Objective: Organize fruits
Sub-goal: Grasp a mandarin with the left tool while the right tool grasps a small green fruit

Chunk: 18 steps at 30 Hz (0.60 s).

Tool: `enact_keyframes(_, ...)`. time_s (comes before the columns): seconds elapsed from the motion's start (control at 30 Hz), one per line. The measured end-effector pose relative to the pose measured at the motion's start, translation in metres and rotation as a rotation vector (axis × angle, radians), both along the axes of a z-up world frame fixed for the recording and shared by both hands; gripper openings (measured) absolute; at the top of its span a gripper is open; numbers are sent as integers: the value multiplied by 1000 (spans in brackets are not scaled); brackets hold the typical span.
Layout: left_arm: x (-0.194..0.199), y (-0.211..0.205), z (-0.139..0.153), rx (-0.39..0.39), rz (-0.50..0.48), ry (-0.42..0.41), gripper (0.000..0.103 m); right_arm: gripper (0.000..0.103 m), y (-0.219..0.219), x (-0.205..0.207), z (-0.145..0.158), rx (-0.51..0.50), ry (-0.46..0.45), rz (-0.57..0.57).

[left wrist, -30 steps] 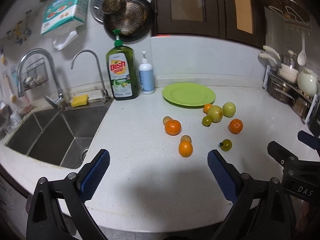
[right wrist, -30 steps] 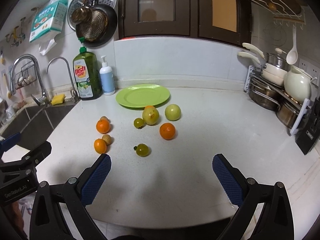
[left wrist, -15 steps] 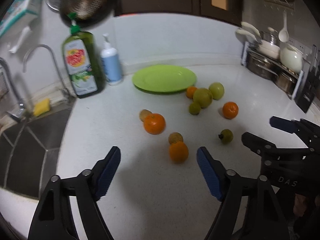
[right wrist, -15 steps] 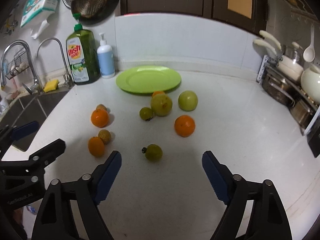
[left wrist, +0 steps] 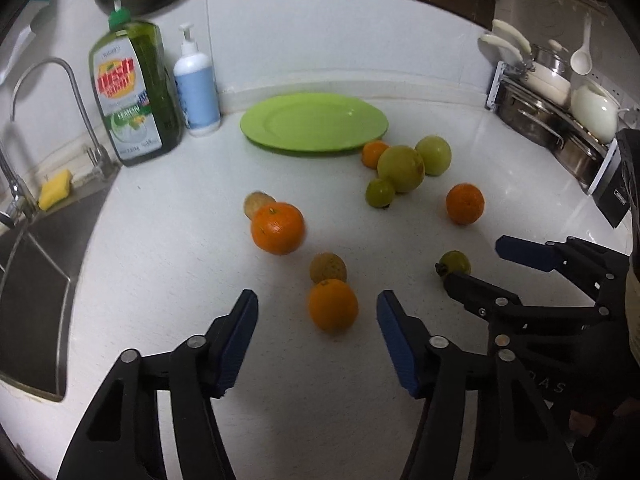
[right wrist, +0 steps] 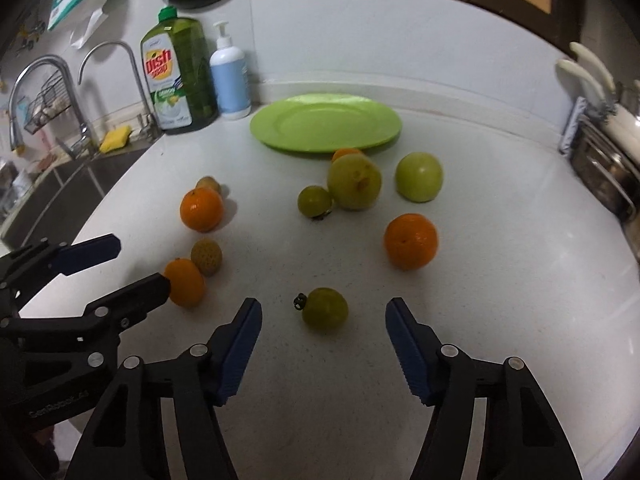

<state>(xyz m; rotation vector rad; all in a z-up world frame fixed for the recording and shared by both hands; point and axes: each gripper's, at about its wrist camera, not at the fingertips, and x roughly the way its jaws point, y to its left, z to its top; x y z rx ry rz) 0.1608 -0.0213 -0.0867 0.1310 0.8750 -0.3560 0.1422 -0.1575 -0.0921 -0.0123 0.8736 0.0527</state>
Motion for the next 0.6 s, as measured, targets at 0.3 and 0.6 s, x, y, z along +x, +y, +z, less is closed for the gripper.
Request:
enact_keyframes(0.3,10,-9,-13,-23,32,60,46,55,-10,17,-16,25,54,54)
enact_keyframes(0.6,14,-10,-20,-33,33,93,36,46,-11,24,-22,50,88,84)
